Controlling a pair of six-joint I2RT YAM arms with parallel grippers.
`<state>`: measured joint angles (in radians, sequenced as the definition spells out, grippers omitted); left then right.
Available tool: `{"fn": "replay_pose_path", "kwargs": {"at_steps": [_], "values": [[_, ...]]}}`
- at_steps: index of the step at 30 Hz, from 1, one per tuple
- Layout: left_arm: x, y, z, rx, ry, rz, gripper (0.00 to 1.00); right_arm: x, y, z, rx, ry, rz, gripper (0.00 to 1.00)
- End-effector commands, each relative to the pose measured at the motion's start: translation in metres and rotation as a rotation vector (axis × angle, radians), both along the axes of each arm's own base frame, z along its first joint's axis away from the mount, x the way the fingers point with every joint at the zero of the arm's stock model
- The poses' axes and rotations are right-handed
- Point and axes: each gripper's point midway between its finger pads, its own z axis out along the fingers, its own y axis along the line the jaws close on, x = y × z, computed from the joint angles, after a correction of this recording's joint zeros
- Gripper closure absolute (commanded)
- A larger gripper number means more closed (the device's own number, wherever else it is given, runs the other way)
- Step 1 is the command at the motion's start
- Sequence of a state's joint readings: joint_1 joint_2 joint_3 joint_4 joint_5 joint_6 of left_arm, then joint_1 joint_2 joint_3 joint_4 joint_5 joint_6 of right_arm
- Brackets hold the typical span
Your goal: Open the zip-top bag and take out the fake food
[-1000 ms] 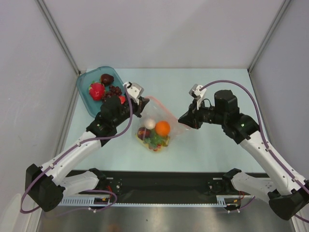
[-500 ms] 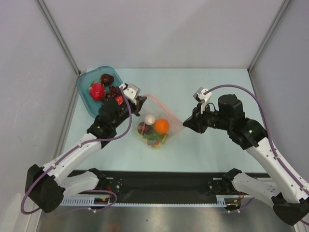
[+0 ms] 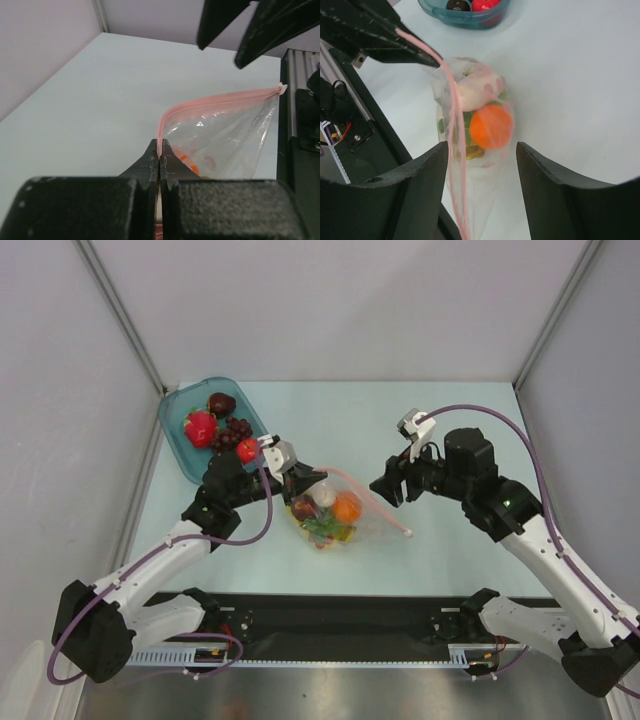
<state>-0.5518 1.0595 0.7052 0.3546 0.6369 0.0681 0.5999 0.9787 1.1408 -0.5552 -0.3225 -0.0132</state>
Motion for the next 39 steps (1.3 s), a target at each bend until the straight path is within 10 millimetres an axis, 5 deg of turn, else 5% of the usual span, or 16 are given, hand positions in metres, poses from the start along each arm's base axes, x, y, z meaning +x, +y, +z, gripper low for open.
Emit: {"fn": "replay_pose_path", "kwargs": {"at_steps": [1,24,34,36,37,39], "values": [[-0.019,-0.004,0.017,-0.027,-0.035,-0.103,1.0,0.023,0.008,0.02,0.038,-0.099,-0.019,0.38],[-0.017,0.003,0.024,0.003,-0.055,-0.063,1.0,0.0,0.031,-0.047,-0.062,0.061,0.122,0.43],[-0.021,-0.001,0.034,-0.034,-0.051,-0.092,0.98,-0.007,0.052,-0.042,0.012,0.063,0.221,0.55],[-0.021,0.0,0.037,-0.045,-0.048,-0.09,0.82,-0.008,0.056,-0.041,0.021,0.064,0.237,0.69],[-0.02,0.001,0.04,-0.053,-0.037,-0.071,0.58,-0.008,0.058,-0.043,0.019,0.073,0.242,0.75],[-0.015,0.006,0.046,-0.068,-0.021,-0.015,0.43,-0.008,0.061,-0.038,0.027,0.063,0.246,0.92]]}}
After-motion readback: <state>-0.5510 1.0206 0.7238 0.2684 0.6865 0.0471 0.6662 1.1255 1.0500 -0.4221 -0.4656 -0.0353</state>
